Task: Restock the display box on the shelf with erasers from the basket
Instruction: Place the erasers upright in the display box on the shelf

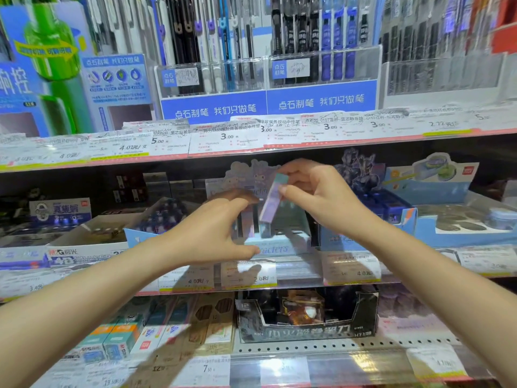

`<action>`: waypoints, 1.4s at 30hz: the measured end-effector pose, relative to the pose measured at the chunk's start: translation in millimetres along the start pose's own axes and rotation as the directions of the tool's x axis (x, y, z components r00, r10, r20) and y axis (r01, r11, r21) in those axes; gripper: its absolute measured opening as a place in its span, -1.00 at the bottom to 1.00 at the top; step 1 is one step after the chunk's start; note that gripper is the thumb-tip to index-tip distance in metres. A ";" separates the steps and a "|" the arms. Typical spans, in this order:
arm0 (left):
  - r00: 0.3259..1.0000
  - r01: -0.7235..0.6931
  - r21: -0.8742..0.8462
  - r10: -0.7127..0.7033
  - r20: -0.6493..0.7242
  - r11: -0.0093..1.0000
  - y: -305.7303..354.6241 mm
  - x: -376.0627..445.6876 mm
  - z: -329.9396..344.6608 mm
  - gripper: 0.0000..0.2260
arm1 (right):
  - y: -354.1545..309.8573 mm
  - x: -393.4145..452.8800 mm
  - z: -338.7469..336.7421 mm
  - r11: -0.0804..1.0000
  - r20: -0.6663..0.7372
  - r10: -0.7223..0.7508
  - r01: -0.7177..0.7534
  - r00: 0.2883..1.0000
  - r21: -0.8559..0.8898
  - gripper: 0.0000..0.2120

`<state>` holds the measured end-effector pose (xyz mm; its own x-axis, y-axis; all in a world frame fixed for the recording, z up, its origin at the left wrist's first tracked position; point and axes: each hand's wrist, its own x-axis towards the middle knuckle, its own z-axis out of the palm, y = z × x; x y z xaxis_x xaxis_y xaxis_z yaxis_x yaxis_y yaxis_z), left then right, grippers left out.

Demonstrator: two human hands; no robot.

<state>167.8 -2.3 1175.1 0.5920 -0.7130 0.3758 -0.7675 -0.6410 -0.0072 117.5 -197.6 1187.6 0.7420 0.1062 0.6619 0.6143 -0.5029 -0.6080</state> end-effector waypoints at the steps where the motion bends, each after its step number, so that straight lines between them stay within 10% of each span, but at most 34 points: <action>1: 0.999 0.008 0.008 -0.008 0.032 1.000 -1.3 -0.2 0.0 -0.32 | 3.2 0.4 -3.3 0.999 0.001 0.004 -0.004 1.000 -0.042 -0.79; 42: 0.992 -0.042 -0.012 0.043 0.119 0.999 -9.5 -3.2 2.3 -0.17 | 27.7 -2.2 -6.2 0.929 0.226 0.110 -0.019 0.968 -0.370 -0.53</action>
<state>173.7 5.3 1171.8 0.5837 -0.7684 0.2624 -0.7943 -0.6074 -0.0119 131.2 -217.2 1172.1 0.8462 0.2415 0.4750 0.4575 -0.7863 -0.4151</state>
